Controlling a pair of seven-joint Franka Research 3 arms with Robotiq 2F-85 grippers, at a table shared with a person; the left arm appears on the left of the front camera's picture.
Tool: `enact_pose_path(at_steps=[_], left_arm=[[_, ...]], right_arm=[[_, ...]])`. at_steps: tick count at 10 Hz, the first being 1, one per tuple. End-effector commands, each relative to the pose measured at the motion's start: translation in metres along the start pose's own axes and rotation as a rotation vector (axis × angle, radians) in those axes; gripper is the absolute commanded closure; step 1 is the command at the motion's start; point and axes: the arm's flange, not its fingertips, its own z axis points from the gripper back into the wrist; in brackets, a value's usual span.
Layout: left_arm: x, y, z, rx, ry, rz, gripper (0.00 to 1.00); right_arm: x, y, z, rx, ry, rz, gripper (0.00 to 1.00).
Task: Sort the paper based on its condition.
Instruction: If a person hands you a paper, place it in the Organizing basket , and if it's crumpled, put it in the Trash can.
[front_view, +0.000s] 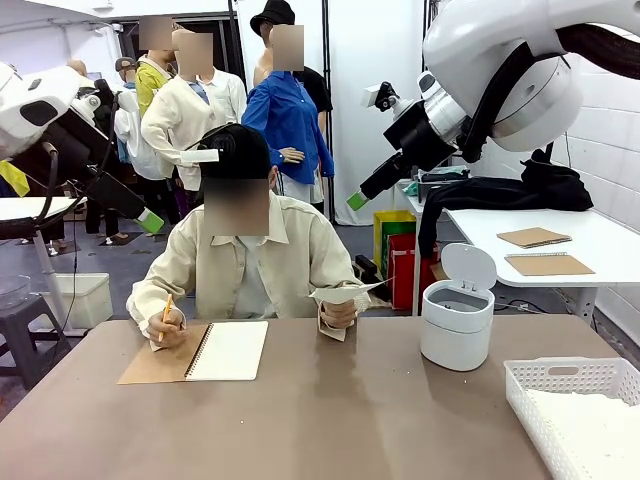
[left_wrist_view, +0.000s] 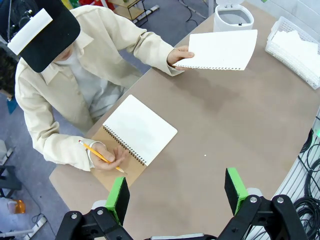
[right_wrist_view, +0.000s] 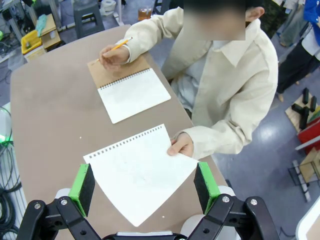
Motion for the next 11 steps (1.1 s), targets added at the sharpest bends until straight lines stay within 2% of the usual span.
enact_pose_path(at_steps=[1,11], left_arm=[[-0.0006,0.0010,0.0001,-0.005,-0.002,0.006,0.00],[-0.0006,0.0010,0.0001,-0.005,-0.002,0.006,0.00]], right_arm=[[-0.0001,-0.0004,0.0006,0.005,-0.009,-0.002,0.00],[-0.0001,-0.0004,0.0006,0.005,-0.009,-0.002,0.00]])
